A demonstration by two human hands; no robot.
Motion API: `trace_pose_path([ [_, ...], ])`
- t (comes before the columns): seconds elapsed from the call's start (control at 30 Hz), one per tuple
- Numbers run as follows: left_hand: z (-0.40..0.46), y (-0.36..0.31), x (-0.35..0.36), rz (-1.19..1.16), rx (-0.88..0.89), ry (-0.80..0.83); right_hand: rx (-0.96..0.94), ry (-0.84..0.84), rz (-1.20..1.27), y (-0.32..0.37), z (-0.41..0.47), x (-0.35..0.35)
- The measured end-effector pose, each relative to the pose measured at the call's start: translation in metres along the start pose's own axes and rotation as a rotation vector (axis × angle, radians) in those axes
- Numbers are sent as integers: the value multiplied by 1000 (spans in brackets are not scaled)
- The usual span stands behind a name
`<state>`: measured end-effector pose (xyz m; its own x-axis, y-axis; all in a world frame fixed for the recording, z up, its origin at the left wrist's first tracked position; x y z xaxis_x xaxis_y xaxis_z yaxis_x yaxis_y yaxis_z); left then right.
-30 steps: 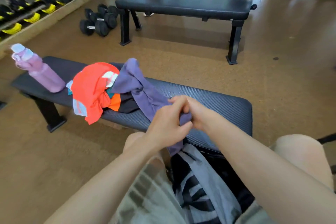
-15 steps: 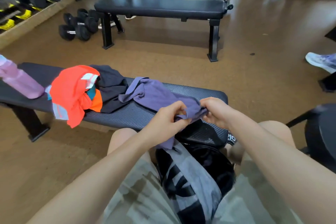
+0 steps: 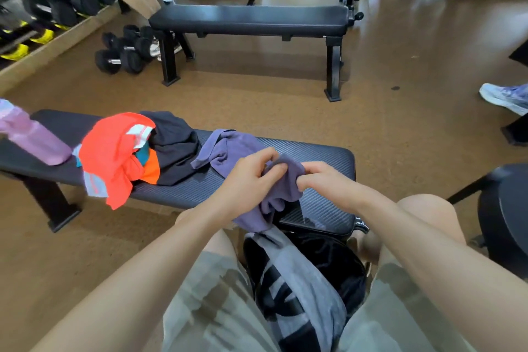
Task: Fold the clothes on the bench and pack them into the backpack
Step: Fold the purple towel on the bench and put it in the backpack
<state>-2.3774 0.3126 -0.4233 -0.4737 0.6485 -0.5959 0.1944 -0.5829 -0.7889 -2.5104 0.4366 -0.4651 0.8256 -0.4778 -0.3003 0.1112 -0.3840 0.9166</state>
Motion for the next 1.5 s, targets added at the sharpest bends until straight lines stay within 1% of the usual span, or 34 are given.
trace_pose_path([
  [0.03,2,0,-4,18,2,-18,-13,1,-23,0,1,-1],
  [0.1,5,1,-12,49,3,-54,-37,-58,-80,-1,2,-5],
  [0.2,7,5,-20,134,-8,-94,-146,-239,-173,2,8,-10],
  [0.27,7,9,-21,218,-35,-82,-218,-328,-193,7,11,-9],
  [0.33,5,13,-20,241,-86,-56,-275,-376,-188,13,12,-7],
  [0.4,4,16,-18,165,-126,-33,-342,-357,-235,21,9,-2],
  [0.47,4,16,-17,73,-122,-29,-425,-311,-337,29,5,5],
  [0.53,4,14,-17,61,-85,-19,-513,-300,-438,35,5,10],
  [0.6,4,12,-18,83,-55,-27,-562,-305,-486,39,8,13],
  [0.67,5,8,-22,81,-51,-68,-566,-307,-500,40,10,13],
  [0.77,8,5,-32,97,-61,-183,-535,-302,-557,38,11,9],
  [0.83,8,4,-36,121,-39,-236,-527,-287,-601,33,12,5],
  [0.97,5,7,-39,181,-53,-308,-603,-297,-730,21,10,5],
  [1.13,6,20,-53,261,-99,-381,-598,-340,-730,12,1,-1],
  [1.23,8,29,-62,332,-107,-398,-601,-260,-773,11,-6,-1],
  [1.33,10,28,-65,357,-129,-410,-545,-139,-890,7,-6,3],
  [1.4,13,27,-69,328,-160,-451,-414,-141,-886,4,-1,0],
  [1.43,15,28,-72,320,-175,-462,-313,-188,-831,3,2,-3],
  [1.5,15,29,-73,360,-185,-429,-126,-348,-650,6,8,-11],
])
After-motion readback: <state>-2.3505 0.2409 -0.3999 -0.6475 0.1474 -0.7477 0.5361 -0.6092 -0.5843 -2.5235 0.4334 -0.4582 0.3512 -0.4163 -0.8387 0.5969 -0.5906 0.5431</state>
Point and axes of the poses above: each hand's wrist, its own z-axis towards the middle knuckle, its own x-axis out of the palm, y = z × x, the point moved 2 cm from there along z, towards the middle knuckle, and after that the axes turned 9 degrees about -y, right-handed, at the moved point
